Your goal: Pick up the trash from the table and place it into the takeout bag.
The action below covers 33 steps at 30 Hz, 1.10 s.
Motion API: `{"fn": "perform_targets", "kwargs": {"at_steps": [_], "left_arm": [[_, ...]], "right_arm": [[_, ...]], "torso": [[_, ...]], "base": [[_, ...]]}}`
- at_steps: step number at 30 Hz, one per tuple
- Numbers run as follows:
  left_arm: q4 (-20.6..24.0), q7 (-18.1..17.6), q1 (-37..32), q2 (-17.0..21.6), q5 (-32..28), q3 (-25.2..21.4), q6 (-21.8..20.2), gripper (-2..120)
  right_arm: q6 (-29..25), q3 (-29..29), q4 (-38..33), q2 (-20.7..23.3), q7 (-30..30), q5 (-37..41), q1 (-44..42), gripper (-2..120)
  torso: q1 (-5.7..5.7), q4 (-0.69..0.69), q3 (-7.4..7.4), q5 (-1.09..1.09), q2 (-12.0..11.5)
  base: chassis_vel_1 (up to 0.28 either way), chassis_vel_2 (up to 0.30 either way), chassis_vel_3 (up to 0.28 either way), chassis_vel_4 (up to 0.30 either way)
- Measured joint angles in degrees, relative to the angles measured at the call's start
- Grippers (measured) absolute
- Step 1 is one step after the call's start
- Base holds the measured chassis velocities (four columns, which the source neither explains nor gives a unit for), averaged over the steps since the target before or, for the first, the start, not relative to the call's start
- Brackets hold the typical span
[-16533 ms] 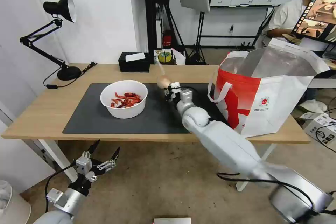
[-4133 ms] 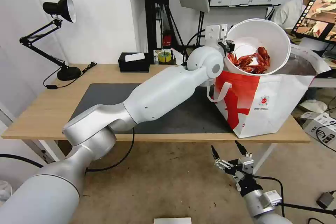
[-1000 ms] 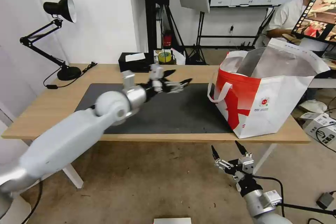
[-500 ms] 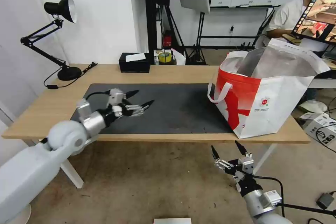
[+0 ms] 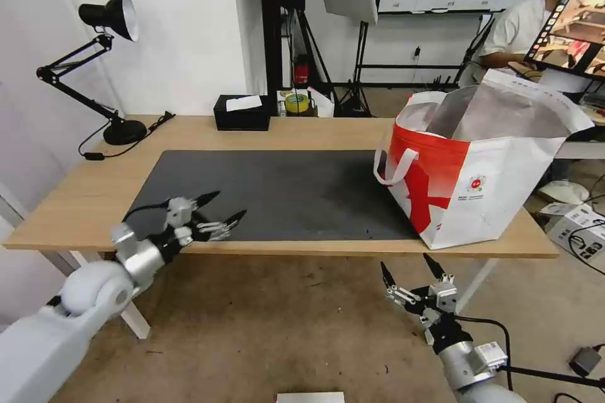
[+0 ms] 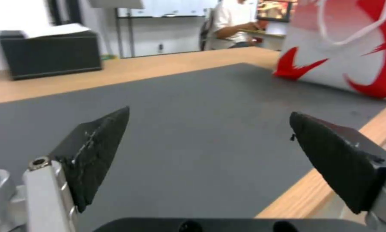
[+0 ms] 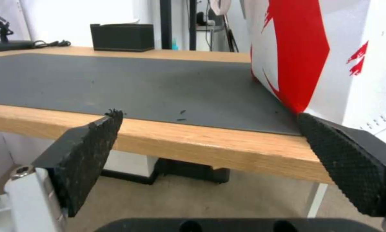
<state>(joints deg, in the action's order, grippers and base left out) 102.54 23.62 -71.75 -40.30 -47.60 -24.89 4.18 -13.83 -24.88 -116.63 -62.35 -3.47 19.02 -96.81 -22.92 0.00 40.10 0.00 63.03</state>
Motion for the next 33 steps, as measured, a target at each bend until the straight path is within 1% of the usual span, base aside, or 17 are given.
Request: {"fn": "perform_targets", "kwargs": {"at_steps": [2, 3, 5, 6, 7, 10, 11, 14, 15, 17, 18, 19, 22, 23, 25, 29, 33], "left_arm": [[-0.03, 0.02, -3.77, -0.99, 0.57, -3.6, 0.91, 100], [-0.03, 0.02, -3.77, -0.99, 0.57, -3.6, 0.91, 100], [-0.07, 0.02, -5.84, -1.73, 0.9, -5.56, 1.53, 100], [-0.07, 0.02, -5.84, -1.73, 0.9, -5.56, 1.53, 100], [-0.11, -0.04, -7.81, -2.57, 1.31, -7.43, 2.25, 100], [0.03, -1.57, -12.43, -5.01, 2.19, -11.1, 3.81, 100], [0.03, -1.57, -12.43, -5.01, 2.19, -11.1, 3.81, 100], [0.61, -3.25, -15.89, -7.39, 2.81, -13.74, 4.66, 100], [0.61, -3.25, -15.89, -7.39, 2.81, -13.74, 4.66, 100], [0.93, -4.54, -17.56, -9.01, 3.53, -15.19, 5.15, 100], [1.01, -5.82, -18.75, -10.24, 4.24, -16.19, 5.66, 100], [1.01, -5.82, -18.75, -10.24, 4.24, -16.19, 5.66, 100], [1.56, -8.59, -20.79, -12.37, 6.08, -17.67, 6.53, 100], [1.56, -8.59, -20.79, -12.37, 6.08, -17.67, 6.53, 100], [1.93, -10.09, -22.02, -13.84, 7.14, -18.26, 6.91, 100], [2.03, -10.96, -23.02, -15.13, 7.63, -18.31, 7.19, 100], [2.13, -11.19, -22.96, -15.21, 7.72, -18.16, 6.94, 100]], "right_arm": [[0.0, 0.0, 0.0, 0.0, 0.0, 0.0, 0.0, 100], [0.0, 0.0, 0.0, 0.0, 0.0, 0.0, 0.0, 100], [0.0, 0.0, 0.0, 0.0, 0.0, 0.0, 0.0, 100], [0.0, 0.0, 0.0, 0.0, 0.0, 0.0, 0.0, 100], [0.0, 0.0, 0.0, 0.0, 0.0, 0.0, 0.0, 100], [0.0, 0.0, 0.0, 0.0, 0.0, 0.0, 0.0, 100], [0.0, 0.0, 0.0, 0.0, 0.0, 0.0, 0.0, 100], [0.0, 0.0, 0.0, 0.0, 0.0, 0.0, 0.0, 100], [0.0, 0.0, 0.0, 0.0, 0.0, 0.0, 0.0, 100], [0.0, 0.0, 0.0, 0.0, 0.0, 0.0, 0.0, 100], [0.0, 0.0, 0.0, 0.0, 0.0, 0.0, 0.0, 100], [0.0, 0.0, 0.0, 0.0, 0.0, 0.0, 0.0, 100], [0.0, 0.0, 0.0, 0.0, 0.0, 0.0, 0.0, 100], [0.0, 0.0, 0.0, 0.0, 0.0, 0.0, 0.0, 100], [0.0, 0.0, 0.0, 0.0, 0.0, 0.0, 0.0, 100], [0.0, 0.0, 0.0, 0.0, 0.0, 0.0, 0.0, 100], [0.0, 0.0, 0.0, 0.0, 0.0, 0.0, 0.0, 100]], "torso": [[0.0, 0.0, 0.0, 0.0, 0.0], [0.0, 0.0, 0.0, 0.0, 0.0], [0.01, 0.0, 0.0, 0.0, 0.0], [0.01, 0.0, 0.0, 0.0, 0.0], [0.0, 0.0, 0.0, 0.0, 0.0], [0.0, 0.0, 0.0, 0.0, 0.0], [0.0, 0.0, 0.0, 0.0, 0.0], [0.0, 0.0, 0.0, 0.0, 0.0], [0.0, 0.0, 0.0, 0.0, 0.0], [0.0, 0.0, 0.0, 0.0, 0.0], [0.0, 0.0, 0.0, 0.0, 0.0], [0.0, 0.0, 0.0, 0.0, 0.0], [0.0, 0.0, 0.0, 0.0, 0.0], [0.0, 0.0, 0.0, 0.0, 0.0], [0.0, 0.0, 0.0, 0.01, 0.0], [0.0, 0.0, 0.0, 0.0, 0.0], [0.0, 0.0, 0.0, 0.0, -0.01]], "base": [[0.0, 0.0, 0.0, 0.0], [0.0, 0.0, 0.0, 0.0], [0.0, 0.0, 0.0, 0.0], [0.0, 0.0, 0.0, 0.0], [0.0, 0.0, 0.0, 0.0], [0.0, 0.0, 0.0, 0.0], [0.0, 0.0, 0.0, 0.0], [0.0, 0.0, 0.0, 0.0], [0.0, 0.0, 0.0, 0.0], [0.0, 0.0, 0.0, 0.0], [0.0, 0.0, 0.0, 0.0], [0.0, 0.0, 0.0, 0.0], [0.0, 0.0, 0.0, 0.0], [0.0, 0.0, 0.0, 0.0], [0.0, 0.0, 0.0, 0.0], [0.0, 0.0, 0.0, 0.0], [0.0, 0.0, 0.0, 0.0]]}}
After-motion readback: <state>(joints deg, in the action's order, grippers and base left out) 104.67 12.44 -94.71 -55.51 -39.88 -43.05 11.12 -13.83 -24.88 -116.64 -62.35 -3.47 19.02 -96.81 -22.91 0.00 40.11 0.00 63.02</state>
